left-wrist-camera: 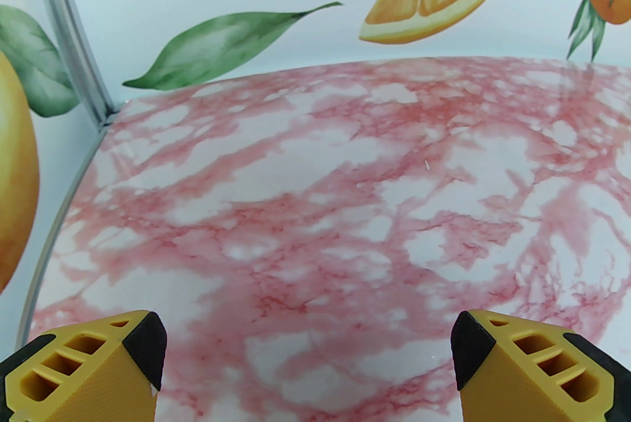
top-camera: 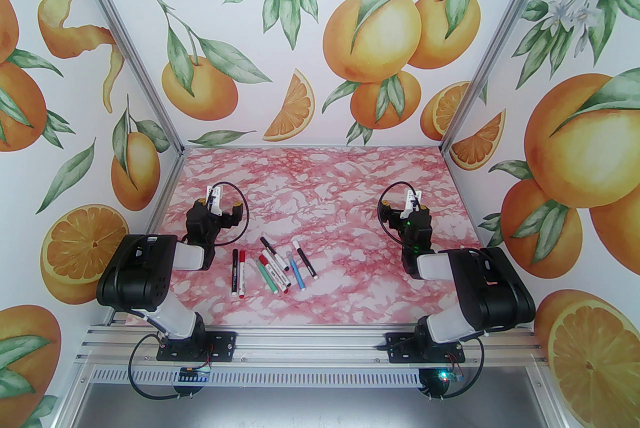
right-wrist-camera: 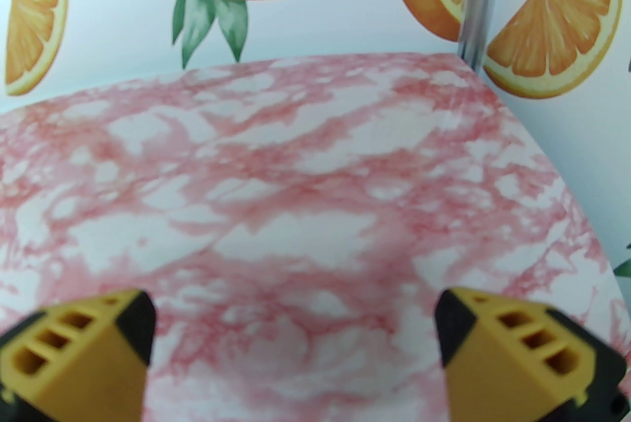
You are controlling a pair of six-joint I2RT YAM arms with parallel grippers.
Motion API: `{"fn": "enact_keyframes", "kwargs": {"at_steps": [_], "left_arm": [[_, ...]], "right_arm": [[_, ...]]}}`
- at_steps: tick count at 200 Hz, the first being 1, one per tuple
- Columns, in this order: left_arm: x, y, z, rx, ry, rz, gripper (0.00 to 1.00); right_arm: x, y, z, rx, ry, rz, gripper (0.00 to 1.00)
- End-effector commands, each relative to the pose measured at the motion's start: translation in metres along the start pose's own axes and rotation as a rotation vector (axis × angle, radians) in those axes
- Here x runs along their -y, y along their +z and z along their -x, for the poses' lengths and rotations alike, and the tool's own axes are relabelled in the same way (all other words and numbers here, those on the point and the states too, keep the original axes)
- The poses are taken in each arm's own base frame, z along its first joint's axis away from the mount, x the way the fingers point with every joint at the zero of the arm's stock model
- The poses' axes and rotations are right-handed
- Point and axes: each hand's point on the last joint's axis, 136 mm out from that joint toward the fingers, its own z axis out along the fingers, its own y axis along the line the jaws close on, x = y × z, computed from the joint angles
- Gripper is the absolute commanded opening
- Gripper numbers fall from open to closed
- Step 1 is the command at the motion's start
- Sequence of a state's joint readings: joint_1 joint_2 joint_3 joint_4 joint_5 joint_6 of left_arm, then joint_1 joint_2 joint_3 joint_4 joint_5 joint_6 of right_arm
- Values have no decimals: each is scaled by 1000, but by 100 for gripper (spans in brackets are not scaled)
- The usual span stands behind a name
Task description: Open the pen caps
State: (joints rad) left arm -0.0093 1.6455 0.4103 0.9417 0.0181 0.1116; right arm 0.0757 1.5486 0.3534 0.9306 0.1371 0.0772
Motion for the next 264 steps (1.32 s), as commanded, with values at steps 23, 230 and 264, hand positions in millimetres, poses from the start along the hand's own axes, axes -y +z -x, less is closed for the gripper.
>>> {"fn": "enact_keyframes", "kwargs": {"at_steps": [23, 230, 264], "left_arm": [[2, 3, 11, 26, 10, -8, 100], [-5, -21, 41, 9, -7, 37, 100], [5, -41, 68, -50, -42, 24, 100]], "right_arm": [[-4, 4, 9, 21, -6, 22, 100], [-2, -11, 27, 62, 0, 18, 100], [3, -27, 51, 50, 31, -17, 100]]}}
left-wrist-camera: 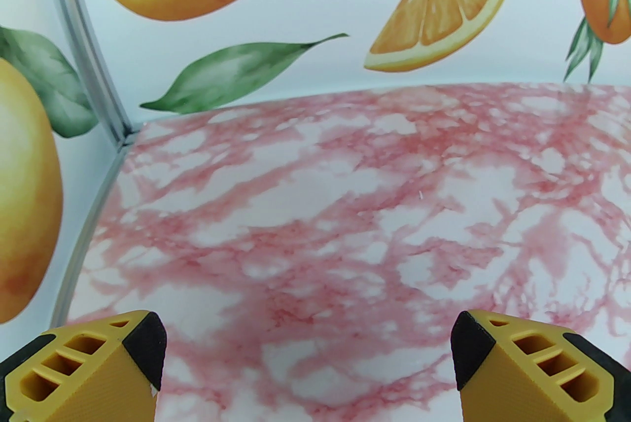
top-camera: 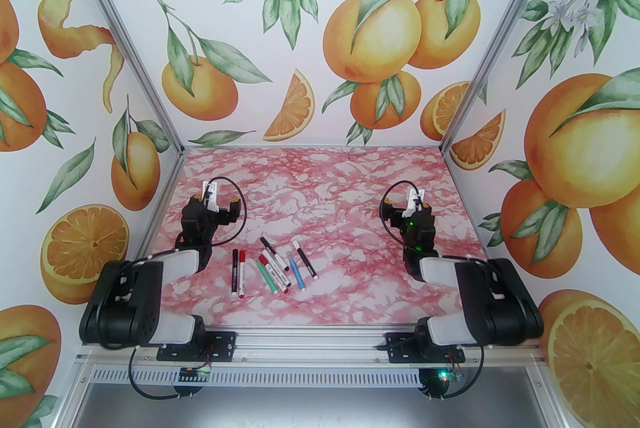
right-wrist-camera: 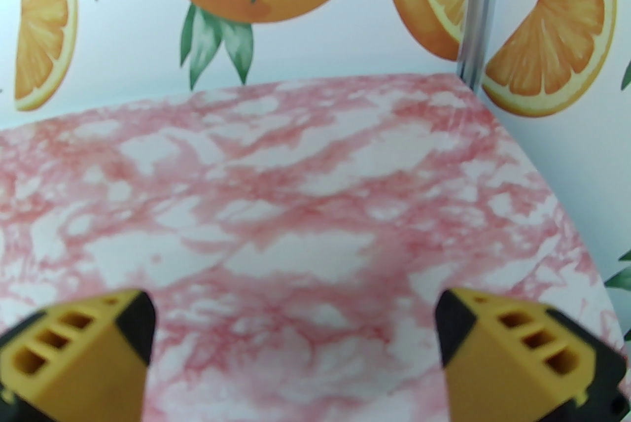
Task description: Open the pen caps
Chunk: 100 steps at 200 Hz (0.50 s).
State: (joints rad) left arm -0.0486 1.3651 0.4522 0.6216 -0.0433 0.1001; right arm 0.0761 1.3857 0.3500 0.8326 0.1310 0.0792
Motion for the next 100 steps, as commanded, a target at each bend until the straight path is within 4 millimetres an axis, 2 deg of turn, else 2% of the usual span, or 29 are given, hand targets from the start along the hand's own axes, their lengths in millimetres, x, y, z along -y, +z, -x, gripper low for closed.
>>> {"fn": "enact_keyframes", "kwargs": {"at_steps": [1, 11, 29, 49, 71, 100], "left_arm": [[4, -14, 25, -52, -45, -2, 100], [2, -22, 34, -75, -96, 22, 100], [7, -36, 42, -160, -183, -3, 100], [22, -52, 42, -254, -253, -61, 100], [34, -73, 35, -319, -335, -99, 100], [47, -98, 13, -435, -450, -136, 100]], "right_arm": [[3, -9, 20, -11, 24, -28, 100], [3, -15, 32, -10, 60, -26, 100], [-5, -26, 38, -78, 111, 9, 100], [-9, -36, 42, -148, 179, 17, 100], [-12, -51, 43, -222, 236, 0, 100], [-24, -72, 46, -276, 252, 26, 100]]}}
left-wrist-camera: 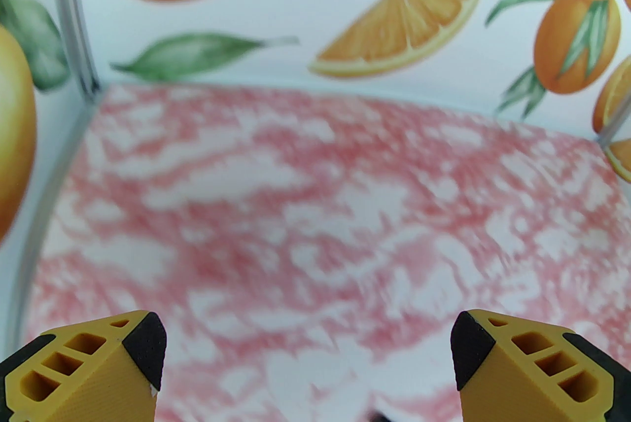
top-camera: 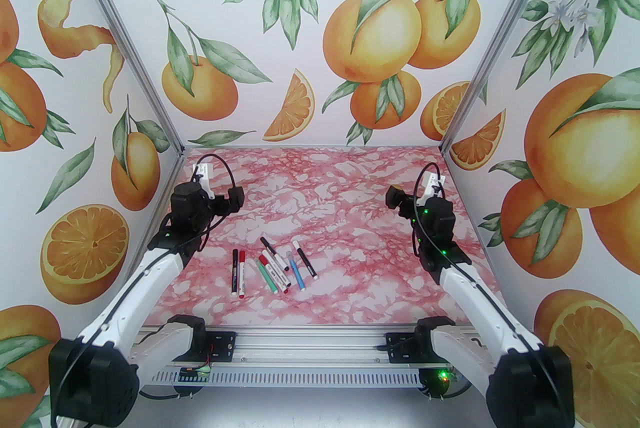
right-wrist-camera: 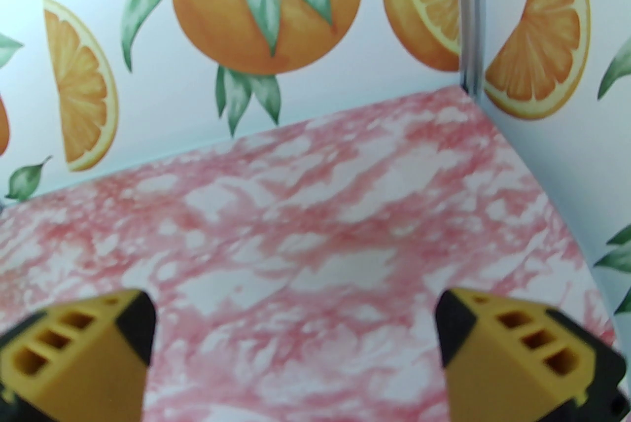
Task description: Open the pen caps
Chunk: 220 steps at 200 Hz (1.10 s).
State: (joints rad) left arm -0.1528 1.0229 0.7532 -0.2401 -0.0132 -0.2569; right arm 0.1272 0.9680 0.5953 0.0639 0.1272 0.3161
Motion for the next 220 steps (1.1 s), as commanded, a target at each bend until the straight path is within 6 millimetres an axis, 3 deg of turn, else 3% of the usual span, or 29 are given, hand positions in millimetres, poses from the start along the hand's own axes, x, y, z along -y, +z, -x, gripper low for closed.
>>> {"fn": "enact_keyframes", "kwargs": {"at_steps": [1, 56, 100, 122, 158, 180, 220], "left_arm": [[2, -17, -49, -206, -156, -12, 100], [-18, -42, -120, -450, -290, 106, 99], [-24, -46, -165, -569, -378, 155, 91], [-29, -45, -185, -626, -402, 184, 83], [-30, -37, -196, -678, -390, 198, 75], [-26, -29, -201, -712, -365, 169, 60], [-31, -25, -207, -735, -338, 188, 49]], "right_arm": [[-2, -19, -27, -164, 46, -18, 100], [-39, -45, -50, -301, 88, 117, 100], [-69, -52, -73, -385, 45, 215, 100], [-90, -58, -83, -432, 39, 306, 100], [-108, -64, -95, -464, 16, 363, 100], [-114, -68, -102, -479, 22, 388, 100], [-117, -72, -107, -487, 29, 406, 100]]}}
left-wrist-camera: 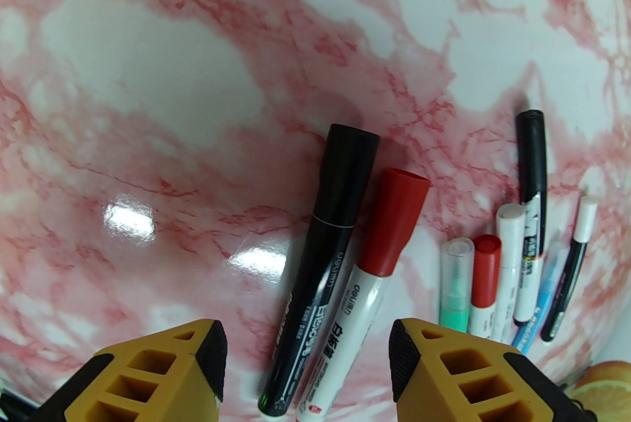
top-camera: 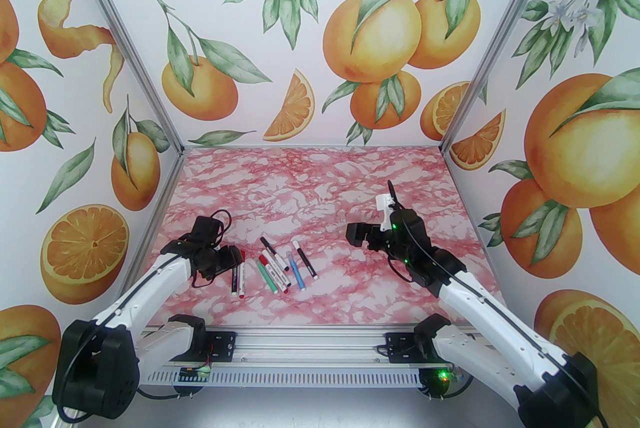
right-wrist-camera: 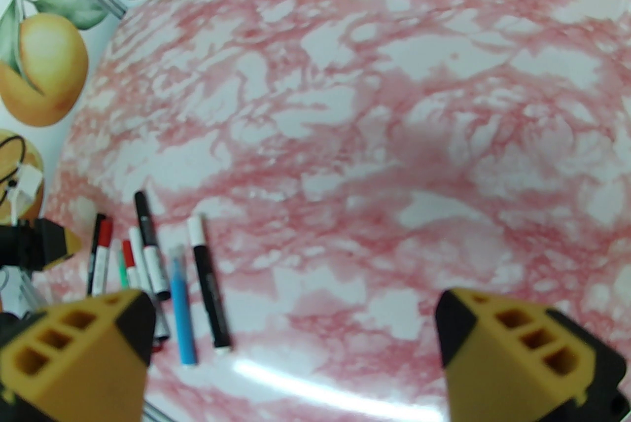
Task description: Open the pen caps
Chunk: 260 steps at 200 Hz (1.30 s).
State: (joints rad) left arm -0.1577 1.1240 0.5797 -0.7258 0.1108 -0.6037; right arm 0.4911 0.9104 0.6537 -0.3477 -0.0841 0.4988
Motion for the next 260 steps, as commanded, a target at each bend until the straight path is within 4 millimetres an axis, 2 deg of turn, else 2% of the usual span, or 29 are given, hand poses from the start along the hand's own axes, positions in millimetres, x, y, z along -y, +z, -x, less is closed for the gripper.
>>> {"fn": "enact_keyframes", "kwargs": {"at_steps": [1, 27, 92, 111, 146, 177, 260], "left_arm": [[4, 3, 5, 11, 29, -9, 49], [4, 8, 3, -14, 38, -3, 44], [1, 19, -4, -66, 60, 33, 42], [-2, 21, -5, -75, 61, 55, 35], [-7, 25, -7, -85, 59, 86, 32], [-16, 25, -5, -78, 56, 144, 27], [-40, 33, -3, -66, 91, 333, 22]], "right_arm": [[-5, 0, -5, -3, 15, 32, 100], [-4, 0, -6, 1, 18, 30, 100], [-2, 4, -11, -4, 16, 29, 100], [0, 5, -13, -8, 20, 27, 100], [-1, 5, -14, -5, 26, 32, 100], [-1, 6, -14, -8, 34, 36, 100], [-3, 8, -16, -9, 57, 50, 100]]}}
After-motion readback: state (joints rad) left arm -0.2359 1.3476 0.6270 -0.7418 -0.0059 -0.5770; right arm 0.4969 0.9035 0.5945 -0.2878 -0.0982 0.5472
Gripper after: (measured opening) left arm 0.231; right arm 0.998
